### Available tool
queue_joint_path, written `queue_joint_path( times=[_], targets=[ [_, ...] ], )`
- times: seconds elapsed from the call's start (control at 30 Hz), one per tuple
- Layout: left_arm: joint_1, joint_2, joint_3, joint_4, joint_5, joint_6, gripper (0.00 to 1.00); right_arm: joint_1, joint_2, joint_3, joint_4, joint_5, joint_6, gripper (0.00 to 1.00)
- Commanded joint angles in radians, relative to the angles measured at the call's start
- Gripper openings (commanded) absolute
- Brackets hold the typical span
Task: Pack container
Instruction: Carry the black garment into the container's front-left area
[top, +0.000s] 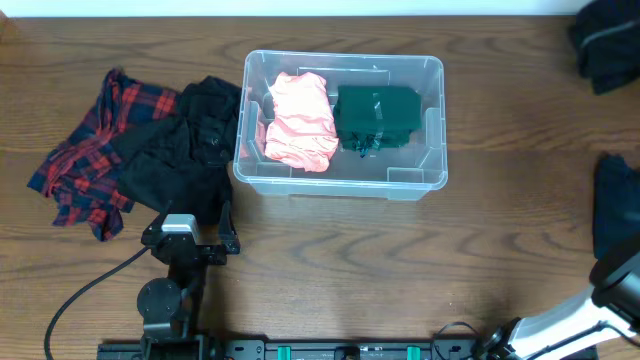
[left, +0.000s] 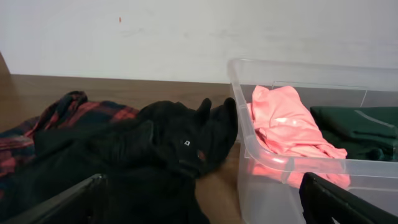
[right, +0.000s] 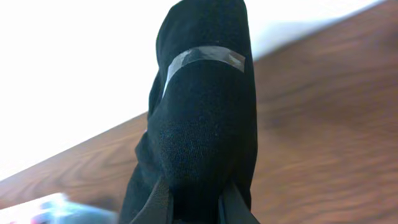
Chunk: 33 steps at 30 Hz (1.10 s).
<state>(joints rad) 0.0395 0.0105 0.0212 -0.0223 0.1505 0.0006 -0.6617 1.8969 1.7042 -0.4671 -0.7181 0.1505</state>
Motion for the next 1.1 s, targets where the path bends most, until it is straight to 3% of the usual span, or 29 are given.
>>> queue_joint_path(
  times=[0.0,0.2,0.5,0.87,1.07],
  targets=[
    [0.005,-0.005,-0.017,-0.033,0.014,0.003,0.98,0.052,-0.067,0.005,-0.044,-0.072,0.013,0.01],
    [0.005,-0.005,-0.017,-0.033,0.014,0.003,0.98,0.168,-0.156,0.005,-0.180,-0.170,-0.002,0.01],
    [0.005,-0.005,-0.017,-0.033,0.014,0.003,0.98,0.402,-0.237,0.005,-0.342,-0.394,-0.194,0.01],
    [0.005,-0.005,-0.017,-0.033,0.014,0.003,0.98,0.776,-0.222,0.001,-0.567,-0.321,-0.459,0.01],
    [0.005,-0.005,-0.017,-0.033,0.014,0.003,0.98,0.906,-0.177,0.001,-0.572,-0.298,-0.474,0.01]
  ],
)
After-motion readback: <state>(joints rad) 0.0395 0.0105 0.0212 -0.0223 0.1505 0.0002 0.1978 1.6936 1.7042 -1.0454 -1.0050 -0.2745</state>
